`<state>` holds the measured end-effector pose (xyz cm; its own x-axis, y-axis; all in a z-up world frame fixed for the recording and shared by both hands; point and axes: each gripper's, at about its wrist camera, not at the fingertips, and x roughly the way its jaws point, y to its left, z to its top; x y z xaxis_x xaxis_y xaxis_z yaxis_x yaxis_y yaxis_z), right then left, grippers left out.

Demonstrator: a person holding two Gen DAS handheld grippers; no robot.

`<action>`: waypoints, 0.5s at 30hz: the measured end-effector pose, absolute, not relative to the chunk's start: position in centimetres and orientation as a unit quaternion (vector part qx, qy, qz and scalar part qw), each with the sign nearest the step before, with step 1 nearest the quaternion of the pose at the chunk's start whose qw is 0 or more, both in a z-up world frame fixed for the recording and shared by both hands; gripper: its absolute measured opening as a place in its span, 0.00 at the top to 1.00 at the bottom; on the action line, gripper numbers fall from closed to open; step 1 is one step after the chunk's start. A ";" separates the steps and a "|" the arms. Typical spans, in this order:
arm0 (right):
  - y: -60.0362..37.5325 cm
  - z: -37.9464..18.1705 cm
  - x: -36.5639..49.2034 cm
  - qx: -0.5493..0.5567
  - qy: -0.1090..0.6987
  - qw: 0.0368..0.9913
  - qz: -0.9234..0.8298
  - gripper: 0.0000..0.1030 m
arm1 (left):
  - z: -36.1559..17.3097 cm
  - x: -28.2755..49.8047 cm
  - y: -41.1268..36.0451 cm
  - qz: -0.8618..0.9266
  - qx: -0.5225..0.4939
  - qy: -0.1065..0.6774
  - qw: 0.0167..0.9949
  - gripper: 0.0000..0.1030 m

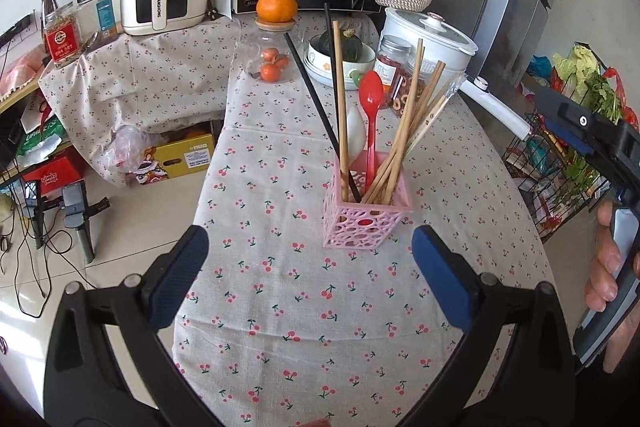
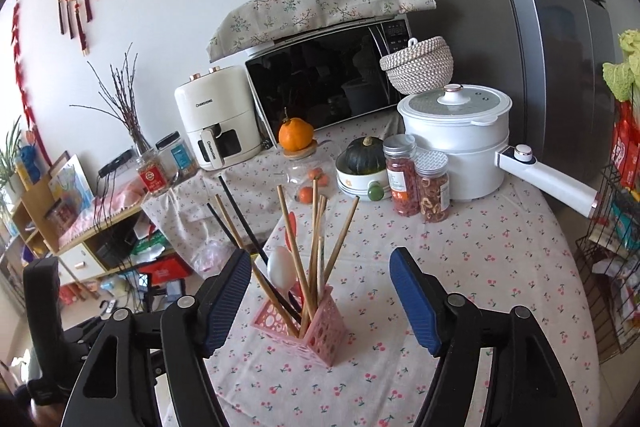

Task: Organize utensils
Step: 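Lower both wooden chopsticks into the basket and open both grippers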

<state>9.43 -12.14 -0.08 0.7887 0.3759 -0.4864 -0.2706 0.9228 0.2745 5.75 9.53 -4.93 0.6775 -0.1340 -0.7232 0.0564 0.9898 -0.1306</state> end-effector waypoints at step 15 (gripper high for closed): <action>-19.3 0.3 3.2 0.085 0.312 0.945 0.052 0.00 | -2.2 2.2 3.2 -0.021 0.028 0.357 0.933 0.01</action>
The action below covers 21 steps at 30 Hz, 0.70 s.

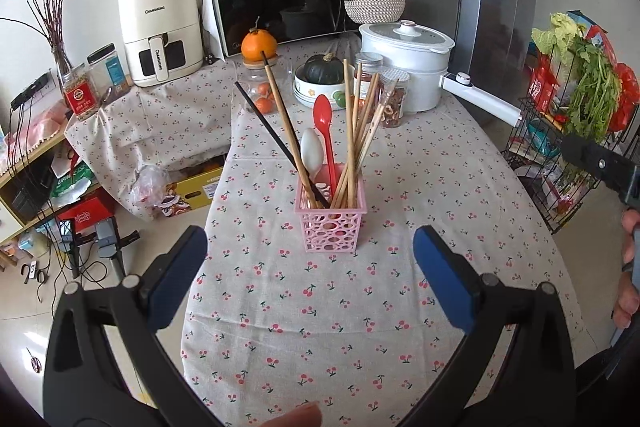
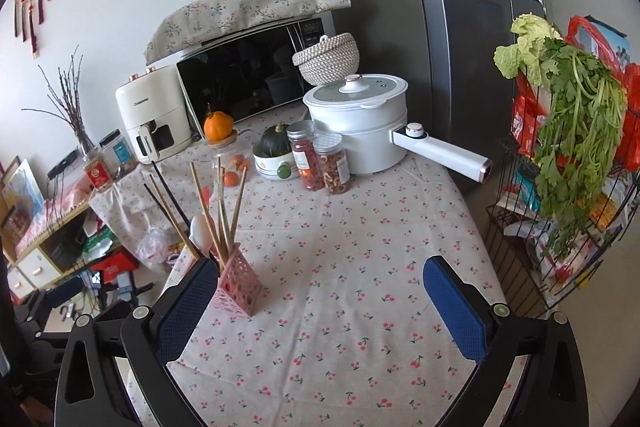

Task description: Organize utensils

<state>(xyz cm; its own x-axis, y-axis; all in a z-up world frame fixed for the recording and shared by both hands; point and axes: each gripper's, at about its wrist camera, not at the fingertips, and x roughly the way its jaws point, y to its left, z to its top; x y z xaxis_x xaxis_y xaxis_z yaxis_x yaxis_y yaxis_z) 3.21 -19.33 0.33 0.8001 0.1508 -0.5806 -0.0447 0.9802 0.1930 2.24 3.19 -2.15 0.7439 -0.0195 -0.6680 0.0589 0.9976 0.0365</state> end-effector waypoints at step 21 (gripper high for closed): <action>-19.6 -1.3 3.5 0.048 0.337 0.940 0.038 0.00 | -2.5 2.7 0.3 -0.034 0.015 0.365 0.930 0.01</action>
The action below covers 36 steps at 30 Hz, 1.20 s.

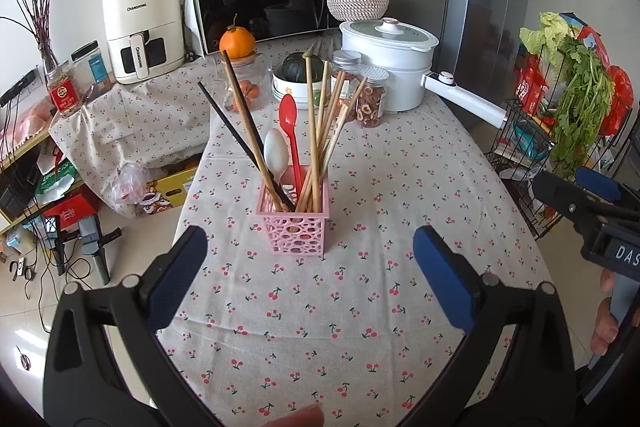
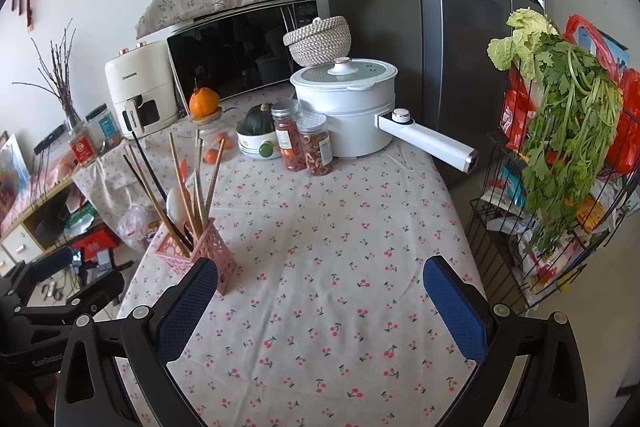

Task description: Organize utensils

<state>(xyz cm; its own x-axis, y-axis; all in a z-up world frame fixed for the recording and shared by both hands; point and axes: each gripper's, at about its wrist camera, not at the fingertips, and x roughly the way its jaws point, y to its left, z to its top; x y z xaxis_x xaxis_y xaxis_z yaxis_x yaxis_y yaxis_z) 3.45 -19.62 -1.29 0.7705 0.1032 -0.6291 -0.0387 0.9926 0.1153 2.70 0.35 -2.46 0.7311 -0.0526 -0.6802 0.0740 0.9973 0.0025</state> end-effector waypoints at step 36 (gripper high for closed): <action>-19.5 -1.6 3.6 0.043 0.337 0.940 0.032 0.00 | -2.5 2.8 0.6 -0.025 0.009 0.358 0.933 0.01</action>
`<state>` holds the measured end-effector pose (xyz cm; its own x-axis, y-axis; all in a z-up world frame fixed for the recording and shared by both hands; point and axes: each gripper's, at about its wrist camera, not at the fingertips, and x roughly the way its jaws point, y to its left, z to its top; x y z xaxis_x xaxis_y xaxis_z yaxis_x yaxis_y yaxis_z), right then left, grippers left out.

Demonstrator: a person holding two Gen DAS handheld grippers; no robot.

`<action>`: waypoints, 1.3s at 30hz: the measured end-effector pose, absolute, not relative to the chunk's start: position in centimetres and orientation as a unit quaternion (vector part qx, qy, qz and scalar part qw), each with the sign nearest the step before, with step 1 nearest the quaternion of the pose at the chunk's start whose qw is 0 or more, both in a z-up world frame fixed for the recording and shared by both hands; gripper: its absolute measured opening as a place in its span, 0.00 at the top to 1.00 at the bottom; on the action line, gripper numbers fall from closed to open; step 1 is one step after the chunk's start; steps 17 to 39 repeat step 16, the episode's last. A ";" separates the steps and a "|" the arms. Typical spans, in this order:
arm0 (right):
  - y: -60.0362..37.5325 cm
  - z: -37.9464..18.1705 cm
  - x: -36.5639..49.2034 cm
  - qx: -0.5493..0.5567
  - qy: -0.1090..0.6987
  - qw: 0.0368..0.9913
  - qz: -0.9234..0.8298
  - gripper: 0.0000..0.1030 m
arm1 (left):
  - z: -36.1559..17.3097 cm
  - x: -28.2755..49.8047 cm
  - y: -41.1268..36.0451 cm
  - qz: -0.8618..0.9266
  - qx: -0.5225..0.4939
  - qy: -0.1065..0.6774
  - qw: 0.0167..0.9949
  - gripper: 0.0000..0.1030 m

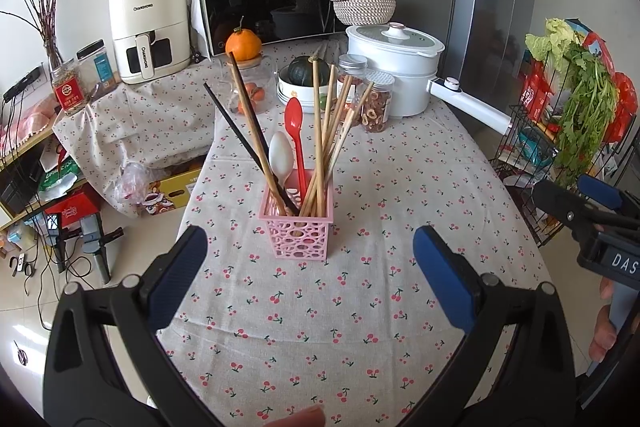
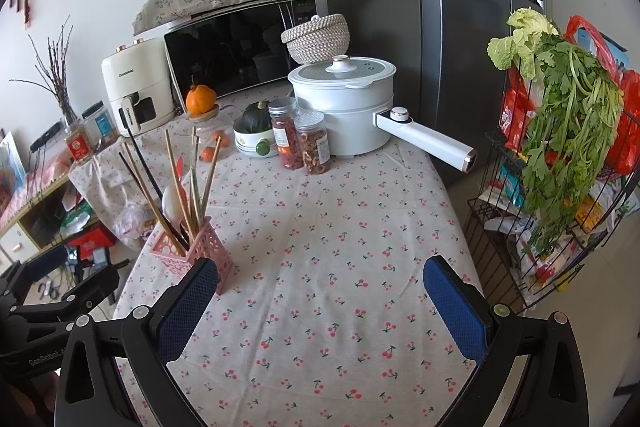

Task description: Organize utensils

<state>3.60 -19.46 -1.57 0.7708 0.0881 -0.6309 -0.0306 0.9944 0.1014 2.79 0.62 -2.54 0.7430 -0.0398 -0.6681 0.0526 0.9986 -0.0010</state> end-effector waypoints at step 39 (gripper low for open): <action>-18.9 -2.4 4.1 0.039 0.350 0.936 0.029 0.00 | -2.7 2.9 0.6 -0.020 0.012 0.353 0.935 0.01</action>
